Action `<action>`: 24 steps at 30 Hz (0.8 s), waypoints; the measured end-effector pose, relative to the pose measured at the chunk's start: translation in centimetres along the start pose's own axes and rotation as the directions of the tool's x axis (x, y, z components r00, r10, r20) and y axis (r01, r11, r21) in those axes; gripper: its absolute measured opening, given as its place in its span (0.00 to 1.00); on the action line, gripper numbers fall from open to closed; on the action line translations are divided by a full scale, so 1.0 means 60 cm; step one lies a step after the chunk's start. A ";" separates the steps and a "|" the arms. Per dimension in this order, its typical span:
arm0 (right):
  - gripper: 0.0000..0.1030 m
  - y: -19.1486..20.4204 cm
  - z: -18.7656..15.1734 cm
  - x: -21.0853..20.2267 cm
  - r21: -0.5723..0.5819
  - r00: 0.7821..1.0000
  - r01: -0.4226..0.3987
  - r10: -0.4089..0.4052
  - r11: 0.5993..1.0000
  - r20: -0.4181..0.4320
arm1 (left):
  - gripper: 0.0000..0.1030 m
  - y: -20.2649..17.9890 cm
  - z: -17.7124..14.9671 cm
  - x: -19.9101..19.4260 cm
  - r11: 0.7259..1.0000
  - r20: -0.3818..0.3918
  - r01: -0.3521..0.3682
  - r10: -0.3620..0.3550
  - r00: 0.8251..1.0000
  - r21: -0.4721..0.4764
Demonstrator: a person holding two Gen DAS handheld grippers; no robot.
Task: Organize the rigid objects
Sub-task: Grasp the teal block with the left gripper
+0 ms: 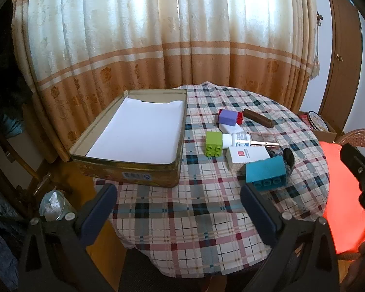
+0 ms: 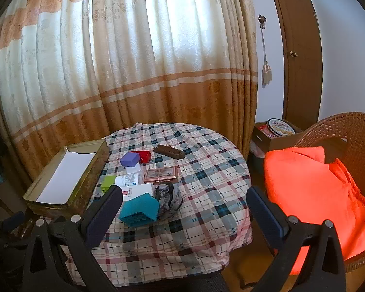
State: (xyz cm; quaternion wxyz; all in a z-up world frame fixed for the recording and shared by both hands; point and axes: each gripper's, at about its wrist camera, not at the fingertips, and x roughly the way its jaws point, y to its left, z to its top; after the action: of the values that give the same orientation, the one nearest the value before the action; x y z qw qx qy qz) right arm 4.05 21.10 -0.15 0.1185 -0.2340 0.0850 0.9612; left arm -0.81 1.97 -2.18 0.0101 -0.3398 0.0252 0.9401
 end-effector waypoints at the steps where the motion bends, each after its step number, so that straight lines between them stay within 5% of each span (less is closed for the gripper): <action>1: 1.00 0.000 -0.001 0.001 -0.006 1.000 0.004 -0.004 1.000 0.004 | 0.99 -0.002 0.000 0.002 1.000 -0.002 0.001 -0.001 1.000 0.002; 13: 1.00 -0.031 -0.017 0.037 0.002 0.999 0.048 -0.048 0.999 -0.016 | 0.99 -0.032 -0.001 0.051 0.998 -0.047 0.047 -0.046 0.998 0.030; 24: 1.00 -0.098 -0.026 0.086 0.090 0.993 0.088 -0.081 0.992 -0.081 | 0.99 -0.113 0.019 0.099 0.971 -0.129 0.232 -0.224 0.966 0.052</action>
State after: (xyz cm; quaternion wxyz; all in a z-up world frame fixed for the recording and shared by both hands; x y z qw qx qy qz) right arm 1.83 27.33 -4.59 0.1666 -0.2685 0.1246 0.9405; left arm -5.85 8.79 -5.36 0.1279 -0.3968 0.0179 0.9088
